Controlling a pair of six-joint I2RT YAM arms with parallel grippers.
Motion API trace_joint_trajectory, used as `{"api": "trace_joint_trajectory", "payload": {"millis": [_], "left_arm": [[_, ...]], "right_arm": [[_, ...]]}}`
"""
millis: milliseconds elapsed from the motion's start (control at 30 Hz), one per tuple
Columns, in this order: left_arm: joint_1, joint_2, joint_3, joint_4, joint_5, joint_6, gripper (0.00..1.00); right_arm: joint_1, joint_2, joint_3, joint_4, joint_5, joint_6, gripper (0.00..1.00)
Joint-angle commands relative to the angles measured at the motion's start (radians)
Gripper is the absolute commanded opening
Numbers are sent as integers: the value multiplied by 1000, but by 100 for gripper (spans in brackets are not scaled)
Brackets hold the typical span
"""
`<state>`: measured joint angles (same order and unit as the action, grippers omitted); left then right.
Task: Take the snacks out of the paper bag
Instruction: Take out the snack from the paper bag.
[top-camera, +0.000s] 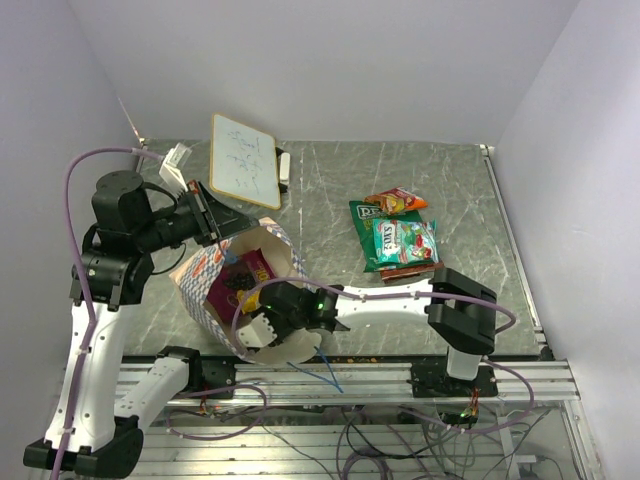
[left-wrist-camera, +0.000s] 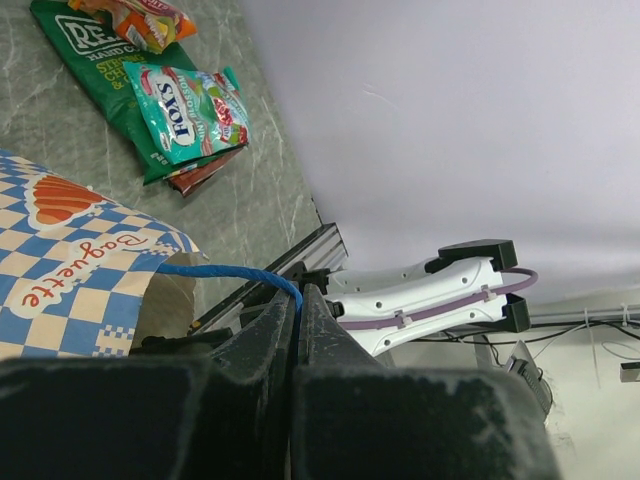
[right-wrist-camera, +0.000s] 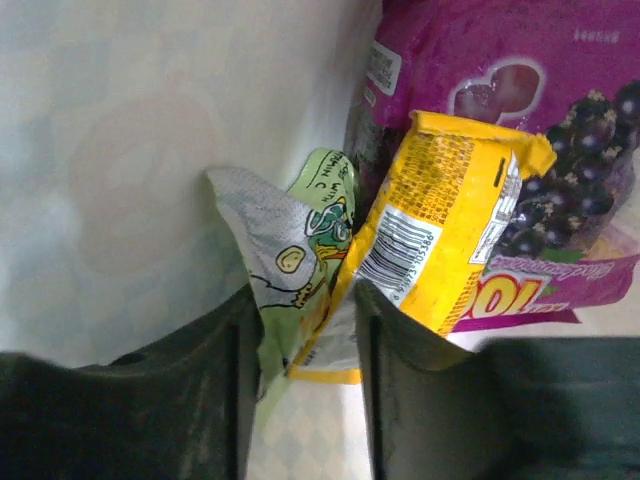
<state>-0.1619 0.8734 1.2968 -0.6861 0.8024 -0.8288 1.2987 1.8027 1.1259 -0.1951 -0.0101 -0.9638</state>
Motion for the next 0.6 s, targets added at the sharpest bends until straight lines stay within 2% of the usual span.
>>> {"api": "trace_joint_trajectory", "payload": {"millis": [0, 133, 267, 567], "left_arm": [[-9, -21, 4, 17, 15, 2, 7], [-9, -27, 1, 3, 1, 4, 7], [-9, -44, -10, 1, -16, 1, 7], [-8, -49, -18, -13, -39, 10, 7]], "right_arm": [[-3, 17, 41, 51, 49, 2, 29], [-9, -45, -5, 132, 61, 39, 11], [-27, -108, -23, 138, 46, 82, 0], [-40, -257, -33, 43, -89, 180, 0]]}}
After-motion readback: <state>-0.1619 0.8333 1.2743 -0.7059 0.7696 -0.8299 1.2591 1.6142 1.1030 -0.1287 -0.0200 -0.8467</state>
